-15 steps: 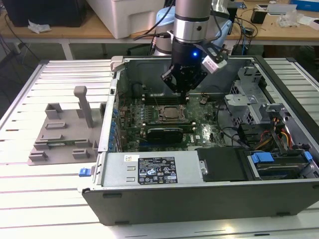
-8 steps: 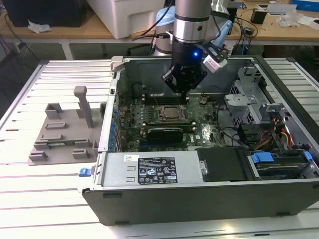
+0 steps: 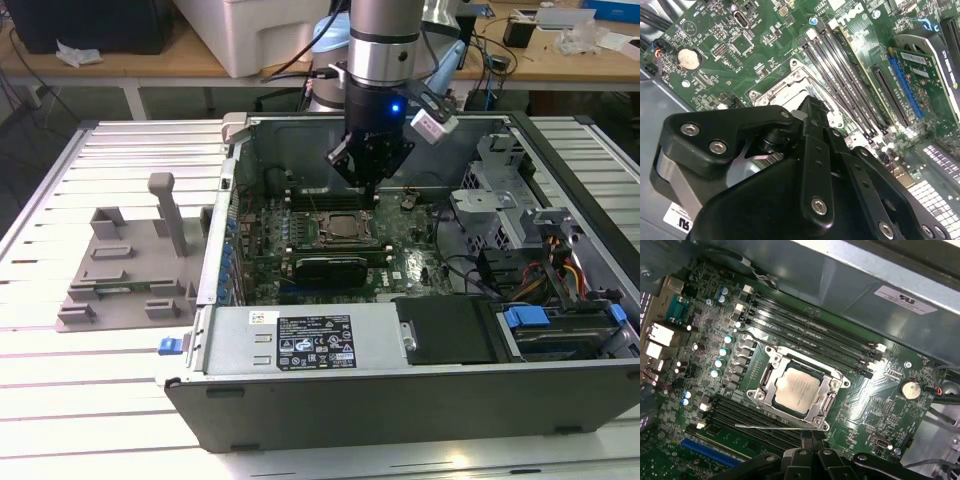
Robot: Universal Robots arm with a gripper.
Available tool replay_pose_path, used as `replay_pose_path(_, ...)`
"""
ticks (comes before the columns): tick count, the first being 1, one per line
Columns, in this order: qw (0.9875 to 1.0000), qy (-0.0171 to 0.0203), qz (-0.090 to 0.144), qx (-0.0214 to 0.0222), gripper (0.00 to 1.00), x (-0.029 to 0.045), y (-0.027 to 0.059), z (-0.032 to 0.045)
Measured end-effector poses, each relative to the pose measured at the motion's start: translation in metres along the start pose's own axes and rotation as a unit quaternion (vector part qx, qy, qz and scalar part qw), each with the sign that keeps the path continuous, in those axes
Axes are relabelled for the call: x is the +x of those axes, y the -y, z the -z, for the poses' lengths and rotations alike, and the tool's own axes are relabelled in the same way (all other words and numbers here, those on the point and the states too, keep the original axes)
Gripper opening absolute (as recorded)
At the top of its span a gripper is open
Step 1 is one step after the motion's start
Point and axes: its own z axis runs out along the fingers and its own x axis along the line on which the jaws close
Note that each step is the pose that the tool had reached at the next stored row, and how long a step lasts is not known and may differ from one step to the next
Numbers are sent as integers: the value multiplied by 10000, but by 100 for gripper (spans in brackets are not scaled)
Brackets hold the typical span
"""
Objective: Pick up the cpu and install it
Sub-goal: 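Install the first cpu locking lever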
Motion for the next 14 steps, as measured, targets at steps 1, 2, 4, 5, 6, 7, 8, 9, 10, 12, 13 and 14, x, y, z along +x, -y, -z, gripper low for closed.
replay_pose_path(1,10000,5,44,2,11,0,0,0)
replay_pose_path(2,10000,8,73,3,11,0,0,0)
replay_pose_path(4,9999,15,141,7,11,0,0,0)
replay_pose_path(5,9998,18,173,9,11,0,0,0)
replay_pose_path(6,9998,22,213,11,11,0,0,0)
replay_pose_path(7,9997,26,251,13,11,0,0,0)
replay_pose_path(8,9995,32,320,16,11,0,0,0)
replay_pose_path(9,9993,39,379,19,11,0,0,0)
replay_pose_path(10,9990,45,437,22,11,0,0,0)
replay_pose_path(12,9987,51,501,25,11,0,0,0)
replay_pose_path(13,9984,57,558,28,11,0,0,0)
replay_pose_path(14,9981,62,608,31,11,0,0,0)
